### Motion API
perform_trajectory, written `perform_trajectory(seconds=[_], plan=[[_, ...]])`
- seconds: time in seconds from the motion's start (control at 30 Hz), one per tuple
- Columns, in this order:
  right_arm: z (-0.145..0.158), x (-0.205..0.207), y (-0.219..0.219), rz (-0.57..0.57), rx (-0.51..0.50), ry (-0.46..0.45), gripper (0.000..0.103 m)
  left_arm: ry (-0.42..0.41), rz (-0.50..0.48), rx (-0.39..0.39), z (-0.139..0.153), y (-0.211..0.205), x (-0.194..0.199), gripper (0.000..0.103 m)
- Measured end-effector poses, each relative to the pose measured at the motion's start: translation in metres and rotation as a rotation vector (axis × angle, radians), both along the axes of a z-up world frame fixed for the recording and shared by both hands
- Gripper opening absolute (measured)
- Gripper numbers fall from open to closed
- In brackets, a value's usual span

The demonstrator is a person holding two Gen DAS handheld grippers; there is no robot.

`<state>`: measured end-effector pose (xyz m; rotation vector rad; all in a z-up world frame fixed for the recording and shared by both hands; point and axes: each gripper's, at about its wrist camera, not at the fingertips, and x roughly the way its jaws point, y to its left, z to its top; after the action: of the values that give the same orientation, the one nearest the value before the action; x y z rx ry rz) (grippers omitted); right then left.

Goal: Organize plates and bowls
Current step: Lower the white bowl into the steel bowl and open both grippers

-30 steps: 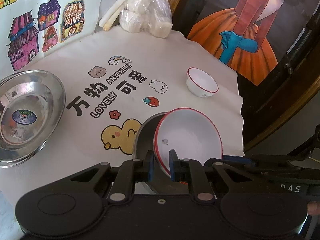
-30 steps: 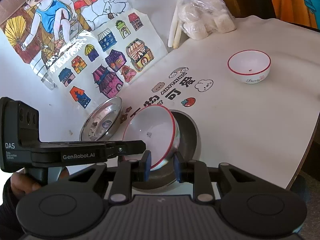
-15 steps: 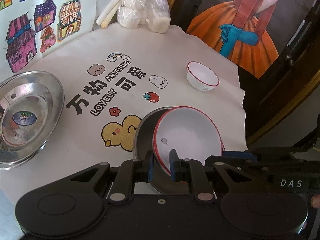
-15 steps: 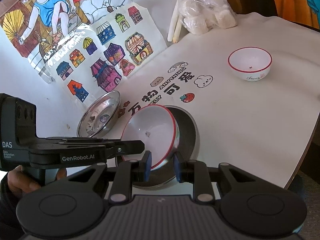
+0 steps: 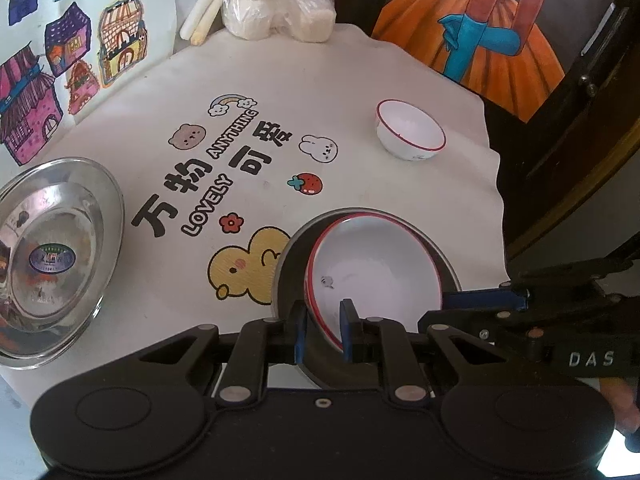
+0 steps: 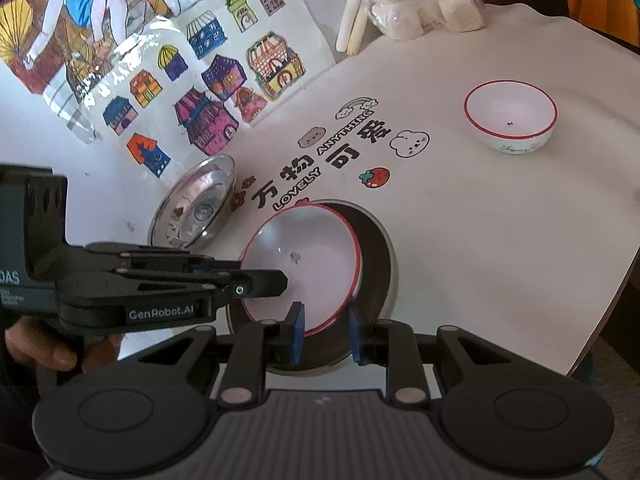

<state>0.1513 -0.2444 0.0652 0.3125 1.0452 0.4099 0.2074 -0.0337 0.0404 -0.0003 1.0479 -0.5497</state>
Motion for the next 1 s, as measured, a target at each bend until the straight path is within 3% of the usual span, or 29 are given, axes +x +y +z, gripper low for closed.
perform_trajectory(seconds=[0.53, 1.0], plan=[[0.0020, 0.0010, 0.0049, 0.026, -0.035, 0.006, 0.027, -0.003, -0.039, 0.046, -0.0002, -0.0087, 0.0057, 0.021], [0.0022, 0.0010, 0.0041, 0.020, -0.032, 0.002, 0.029, 0.002, -0.035, 0.021, 0.0014, -0.0070, 0.0044, 0.027]])
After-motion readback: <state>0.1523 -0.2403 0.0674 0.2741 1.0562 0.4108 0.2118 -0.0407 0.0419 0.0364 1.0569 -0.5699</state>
